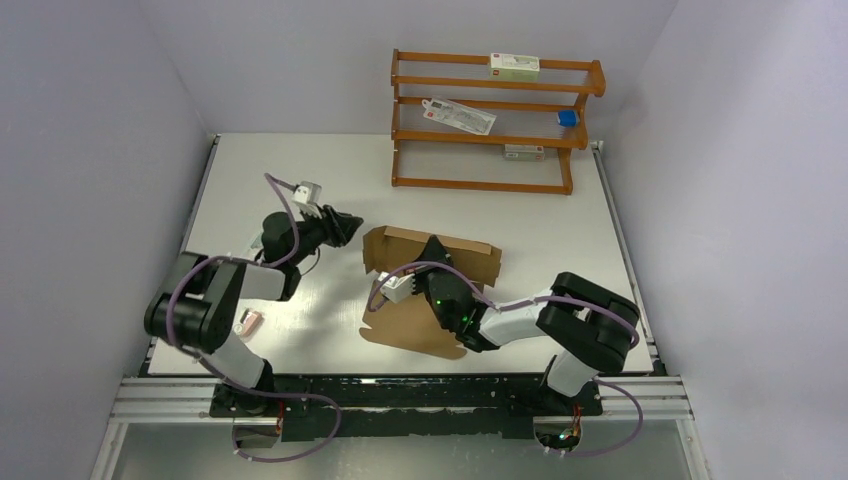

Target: Fold the paper box

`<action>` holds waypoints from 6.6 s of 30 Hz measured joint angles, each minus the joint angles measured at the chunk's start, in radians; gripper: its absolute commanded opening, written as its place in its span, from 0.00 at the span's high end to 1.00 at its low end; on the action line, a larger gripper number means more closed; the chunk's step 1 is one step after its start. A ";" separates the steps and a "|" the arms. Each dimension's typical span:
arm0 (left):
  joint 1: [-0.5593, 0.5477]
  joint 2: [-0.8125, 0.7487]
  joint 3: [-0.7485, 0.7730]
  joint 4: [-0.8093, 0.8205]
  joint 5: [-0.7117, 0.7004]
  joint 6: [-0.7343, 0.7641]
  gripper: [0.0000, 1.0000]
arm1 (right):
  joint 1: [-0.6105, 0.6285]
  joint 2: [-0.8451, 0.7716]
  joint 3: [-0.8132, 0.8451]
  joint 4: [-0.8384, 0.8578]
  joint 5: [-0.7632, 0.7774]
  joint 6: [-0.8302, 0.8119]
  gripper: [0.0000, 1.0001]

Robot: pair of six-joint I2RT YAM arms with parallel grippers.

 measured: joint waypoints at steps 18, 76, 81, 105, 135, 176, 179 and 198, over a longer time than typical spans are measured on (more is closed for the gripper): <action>-0.001 0.138 -0.046 0.093 0.297 -0.134 0.62 | 0.000 0.011 -0.031 0.095 -0.021 -0.091 1.00; -0.230 0.361 -0.061 0.417 -0.013 -0.026 0.78 | 0.045 -0.004 -0.021 -0.018 -0.033 -0.037 1.00; -0.262 0.365 -0.061 0.427 -0.117 -0.025 0.82 | 0.045 -0.025 0.003 -0.087 -0.051 0.003 1.00; -0.397 0.432 -0.025 0.465 -0.544 -0.104 0.88 | 0.045 -0.077 0.130 -0.383 -0.116 0.183 1.00; -0.547 0.299 -0.146 0.426 -1.077 -0.069 0.95 | 0.002 -0.070 0.211 -0.441 -0.344 0.450 0.91; -0.536 0.256 -0.190 0.446 -0.797 0.175 0.95 | -0.336 -0.115 0.632 -0.851 -0.790 1.248 0.34; -0.536 0.252 -0.190 0.444 -0.791 0.184 0.95 | -0.357 -0.039 0.694 -0.904 -0.842 1.335 0.34; -0.535 0.259 -0.163 0.407 -0.773 0.218 0.95 | -0.453 0.193 0.719 -0.959 -1.204 1.729 0.41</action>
